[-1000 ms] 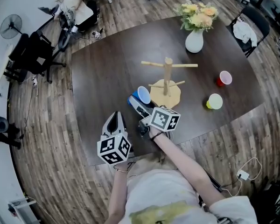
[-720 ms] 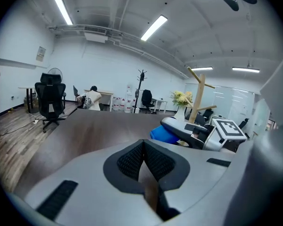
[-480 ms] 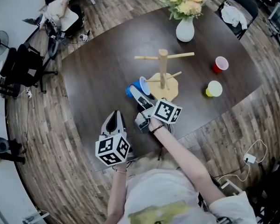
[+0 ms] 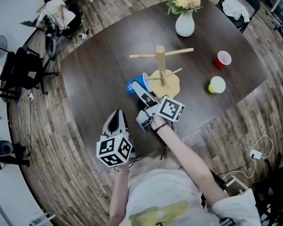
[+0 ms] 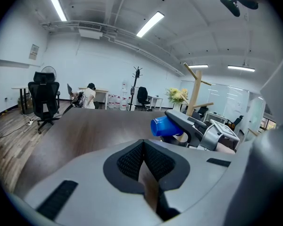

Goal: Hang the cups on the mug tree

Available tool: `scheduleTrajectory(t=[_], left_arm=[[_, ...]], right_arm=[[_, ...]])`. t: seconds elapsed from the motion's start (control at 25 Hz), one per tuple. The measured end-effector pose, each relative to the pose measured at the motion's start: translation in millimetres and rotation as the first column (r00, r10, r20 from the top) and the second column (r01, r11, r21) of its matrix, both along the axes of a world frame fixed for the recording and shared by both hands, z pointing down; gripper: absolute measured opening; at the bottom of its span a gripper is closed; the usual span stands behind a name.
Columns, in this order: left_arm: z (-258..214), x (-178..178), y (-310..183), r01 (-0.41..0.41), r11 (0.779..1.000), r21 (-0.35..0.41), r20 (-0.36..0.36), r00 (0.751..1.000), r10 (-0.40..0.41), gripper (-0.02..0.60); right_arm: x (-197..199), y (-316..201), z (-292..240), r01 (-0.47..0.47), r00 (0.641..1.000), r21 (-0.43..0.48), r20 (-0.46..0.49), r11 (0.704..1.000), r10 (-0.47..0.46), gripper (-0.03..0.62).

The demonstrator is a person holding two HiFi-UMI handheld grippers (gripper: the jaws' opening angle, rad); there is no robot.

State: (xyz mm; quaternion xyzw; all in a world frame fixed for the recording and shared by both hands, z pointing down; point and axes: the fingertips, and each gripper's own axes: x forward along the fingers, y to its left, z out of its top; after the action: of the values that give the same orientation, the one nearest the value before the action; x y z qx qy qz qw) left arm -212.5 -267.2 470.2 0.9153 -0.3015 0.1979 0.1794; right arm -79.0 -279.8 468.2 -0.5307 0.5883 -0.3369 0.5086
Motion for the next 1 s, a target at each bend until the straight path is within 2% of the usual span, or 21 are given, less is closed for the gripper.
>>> scheduleTrajectory(t=[0.48,0.76,1.0], left_arm=[[-6.4,19.3,11.4,-0.027,1.0,-0.015,-0.025,0.999,0.027,0.015],[-8.8,22.5,13.2,-0.024,1.0,-0.017,-0.033,0.999,0.024,0.015],[-9.4,19.5,13.4,-0.014,1.0,-0.016,-0.034,0.999,0.014,0.015]], right_arm=[[19.0,19.9,3.0,-0.031,1.0,0.017,-0.001,0.999,0.031,0.288],[31.4,29.1,19.5,-0.056,0.994,-0.008,0.093,0.998,0.057,0.287],[32.4,30.2,22.8,-0.054,0.992,-0.011,0.115,0.998,0.055,0.29]])
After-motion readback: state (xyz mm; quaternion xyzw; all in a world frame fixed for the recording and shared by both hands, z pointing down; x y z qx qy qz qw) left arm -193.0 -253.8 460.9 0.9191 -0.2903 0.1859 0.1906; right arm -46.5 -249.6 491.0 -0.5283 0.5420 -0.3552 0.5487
